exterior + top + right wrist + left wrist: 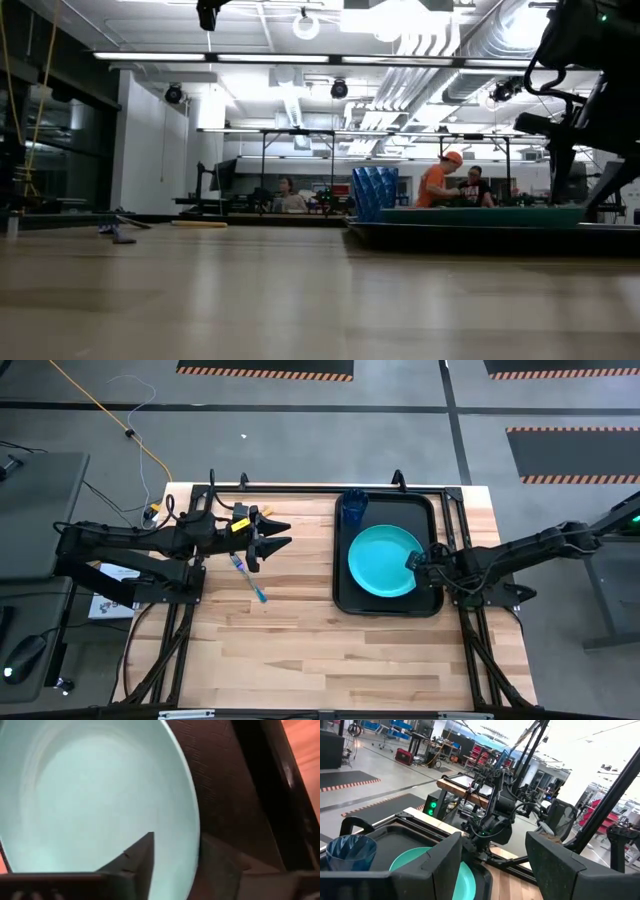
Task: Pick and place plate/cup/fork/spoon on tray
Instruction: Put the blue plate on the black tray to the bottom of the blue cup, then put the blue fork on the black tray to bottom of the blue plate
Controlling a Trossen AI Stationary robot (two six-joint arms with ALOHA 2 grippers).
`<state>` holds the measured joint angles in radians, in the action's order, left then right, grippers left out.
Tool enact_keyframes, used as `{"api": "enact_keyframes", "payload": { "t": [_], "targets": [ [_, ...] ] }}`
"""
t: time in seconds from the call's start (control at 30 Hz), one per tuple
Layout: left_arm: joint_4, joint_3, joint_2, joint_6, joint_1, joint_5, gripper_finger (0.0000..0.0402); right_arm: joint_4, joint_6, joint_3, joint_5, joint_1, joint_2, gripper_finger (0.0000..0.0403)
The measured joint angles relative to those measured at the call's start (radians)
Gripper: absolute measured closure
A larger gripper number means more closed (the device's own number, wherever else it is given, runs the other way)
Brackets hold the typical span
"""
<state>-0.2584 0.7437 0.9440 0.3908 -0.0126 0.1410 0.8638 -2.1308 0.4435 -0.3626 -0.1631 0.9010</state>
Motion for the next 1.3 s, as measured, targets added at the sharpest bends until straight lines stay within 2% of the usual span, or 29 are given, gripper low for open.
{"api": "enact_keyframes", "payload": {
  "t": [0.2, 0.37, 0.53, 0.6, 0.7, 0.83, 0.93, 1.0, 1.13, 1.3],
  "targets": [
    [0.0, 0.0, 0.0, -0.001, 0.0, 0.0, 0.0193, 0.095, 0.025, 0.056, -0.036, 0.0, -0.018, 0.0182],
    [0.005, 0.0, 0.0, 0.003, 0.0, 0.0, 0.0193, 0.092, 0.106, 0.105, -0.113, 0.0, -0.038, 0.0175],
    [0.002, 0.001, 0.012, 0.047, 0.0, 0.008, 0.0193, -0.043, 0.349, 0.173, -0.189, -0.001, -0.047, 0.0174],
    [0.082, 0.016, 0.016, 0.069, -0.004, 0.043, 0.0193, -0.113, 0.446, 0.193, -0.196, -0.001, -0.044, 0.0174],
    [0.379, 0.132, 0.022, 0.145, -0.014, 0.177, 0.0193, -0.176, 0.515, 0.208, -0.214, -0.001, -0.044, 0.0174],
    [0.92, 0.268, 0.079, 0.405, -0.025, 0.294, 0.0193, -0.196, 0.535, 0.213, -0.224, -0.001, -0.044, 0.0174],
    [1.136, 0.259, 0.111, 0.668, 0.012, 0.304, 0.0193, -0.195, 0.538, 0.213, -0.211, -0.001, -0.044, 0.0174],
    [1.205, 0.214, 0.135, 0.835, 0.07, 0.311, 0.0193, -0.194, 0.541, 0.213, -0.206, -0.001, -0.044, 0.0174],
    [1.202, 0.101, 0.18, 1.176, 0.184, 0.346, 0.0193, -0.186, 0.543, 0.213, -0.201, -0.001, -0.044, 0.0174],
    [1.204, -0.01, 0.279, 1.536, 0.285, 0.322, 0.0193, -0.166, 0.565, 0.213, -0.177, -0.001, -0.044, 0.0174]
  ]
}}
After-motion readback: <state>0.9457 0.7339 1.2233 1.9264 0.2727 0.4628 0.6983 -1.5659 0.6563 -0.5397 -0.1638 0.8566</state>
